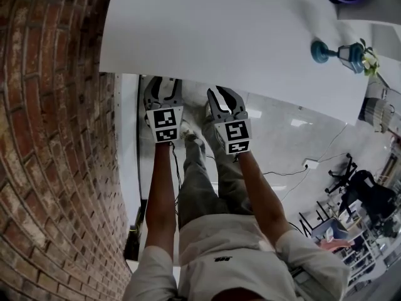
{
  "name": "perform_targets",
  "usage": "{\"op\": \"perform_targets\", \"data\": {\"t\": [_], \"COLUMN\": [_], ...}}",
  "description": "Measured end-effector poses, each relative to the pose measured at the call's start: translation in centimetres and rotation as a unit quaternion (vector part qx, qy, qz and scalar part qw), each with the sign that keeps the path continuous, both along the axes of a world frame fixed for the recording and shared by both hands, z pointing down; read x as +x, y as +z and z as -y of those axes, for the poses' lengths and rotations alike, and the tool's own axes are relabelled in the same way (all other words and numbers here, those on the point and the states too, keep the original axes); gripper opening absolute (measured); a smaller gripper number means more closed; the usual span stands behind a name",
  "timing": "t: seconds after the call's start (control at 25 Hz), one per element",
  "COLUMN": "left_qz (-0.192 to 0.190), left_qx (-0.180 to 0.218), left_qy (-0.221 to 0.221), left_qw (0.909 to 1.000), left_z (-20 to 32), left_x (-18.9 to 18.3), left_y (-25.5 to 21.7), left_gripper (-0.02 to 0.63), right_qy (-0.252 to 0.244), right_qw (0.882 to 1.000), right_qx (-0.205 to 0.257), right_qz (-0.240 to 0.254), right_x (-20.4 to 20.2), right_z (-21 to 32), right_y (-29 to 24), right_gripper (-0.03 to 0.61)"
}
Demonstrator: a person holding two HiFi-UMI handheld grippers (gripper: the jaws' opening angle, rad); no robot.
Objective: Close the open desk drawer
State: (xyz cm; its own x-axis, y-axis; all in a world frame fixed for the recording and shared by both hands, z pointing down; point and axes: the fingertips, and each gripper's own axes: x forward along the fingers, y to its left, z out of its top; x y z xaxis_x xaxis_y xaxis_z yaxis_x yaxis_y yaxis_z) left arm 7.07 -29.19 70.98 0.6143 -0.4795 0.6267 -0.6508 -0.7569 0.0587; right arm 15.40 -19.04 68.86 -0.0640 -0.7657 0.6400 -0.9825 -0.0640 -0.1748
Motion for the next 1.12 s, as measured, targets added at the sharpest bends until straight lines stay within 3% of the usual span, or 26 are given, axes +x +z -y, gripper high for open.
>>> {"op": "perform_targets", "data": {"t": [0.4, 0.72, 1.12], "left_qz": [-0.020, -0.051, -0.112], "left_qx": [0.005, 0.018, 0.095], "left_qy": [0.018, 0.052, 0.048], "left_qw": [0.9996, 0.9972, 0.9879], "left_z": [-1.5, -5.5, -8.8], "left_x": [-0.6, -2.3, -6.4], "left_y": [-1.8, -6.0, -16.5], "left_gripper": [0.216, 0.216, 0.215], "right_qy": [0.001, 0.028, 0.019], "right_qw": [1.000, 0.997, 0.985], "right_qx": [0.016, 0.065, 0.155], "right_qz": [0.000, -0.036, -0.067], "right_x": [-0.1, -1.7, -5.2], "right_z": [-0.7, -3.0, -6.1], "right_y": [-0.5, -5.6, -15.0], "right_gripper": [0.103, 0.095, 0.075]}}
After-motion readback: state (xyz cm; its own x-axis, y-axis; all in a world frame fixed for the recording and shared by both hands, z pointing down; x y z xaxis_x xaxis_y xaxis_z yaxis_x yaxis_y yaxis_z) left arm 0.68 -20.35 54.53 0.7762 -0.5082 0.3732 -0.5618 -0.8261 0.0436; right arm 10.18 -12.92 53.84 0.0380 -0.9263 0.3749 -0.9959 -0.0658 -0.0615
